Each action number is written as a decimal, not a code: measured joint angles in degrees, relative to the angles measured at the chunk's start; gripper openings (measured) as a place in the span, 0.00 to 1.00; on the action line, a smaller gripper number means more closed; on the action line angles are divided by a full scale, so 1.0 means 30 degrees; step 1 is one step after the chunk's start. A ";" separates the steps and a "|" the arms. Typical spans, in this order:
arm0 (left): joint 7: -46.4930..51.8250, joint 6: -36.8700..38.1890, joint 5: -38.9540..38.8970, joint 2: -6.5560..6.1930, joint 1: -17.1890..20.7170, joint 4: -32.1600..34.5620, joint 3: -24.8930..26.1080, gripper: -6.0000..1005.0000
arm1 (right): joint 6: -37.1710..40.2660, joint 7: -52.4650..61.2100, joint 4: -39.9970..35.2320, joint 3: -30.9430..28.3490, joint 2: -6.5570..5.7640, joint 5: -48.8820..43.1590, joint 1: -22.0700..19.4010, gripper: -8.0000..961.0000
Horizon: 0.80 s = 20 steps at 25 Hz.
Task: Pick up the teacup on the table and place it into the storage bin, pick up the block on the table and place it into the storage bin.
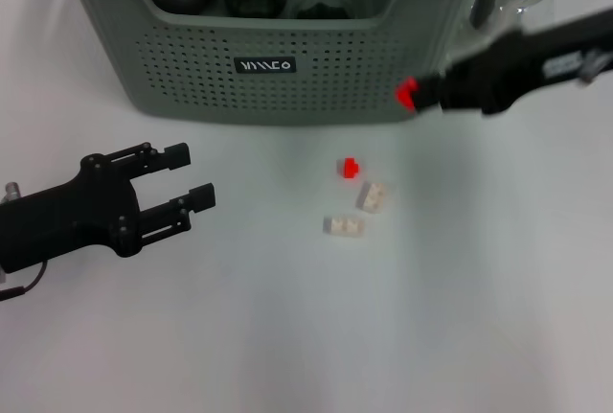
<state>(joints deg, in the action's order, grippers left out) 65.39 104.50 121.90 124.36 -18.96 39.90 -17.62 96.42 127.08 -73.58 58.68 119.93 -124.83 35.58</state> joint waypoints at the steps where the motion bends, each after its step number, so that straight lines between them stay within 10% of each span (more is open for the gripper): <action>1: 0.0000 -0.0001 0.0001 0.0001 0.0006 0.0000 0.0041 0.63 | 0.0644 -0.0534 -0.0016 -0.0881 -0.0014 0.1303 -0.0027 0.14; 9: -0.0001 0.0004 0.0000 0.0001 -0.0009 0.0000 0.0110 0.63 | 0.0042 -0.1888 -0.0139 -0.2064 0.0101 0.6162 0.0537 0.14; 20: -0.0001 0.0139 -0.0107 0.0019 -0.0053 -0.0226 0.0100 0.63 | -1.2392 -0.0952 0.2796 0.3248 0.0112 0.3729 0.4615 0.13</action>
<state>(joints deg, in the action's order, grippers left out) 65.39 104.92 121.58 124.42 -19.12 39.22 -17.32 59.24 124.22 -65.19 68.42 120.27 -113.64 49.42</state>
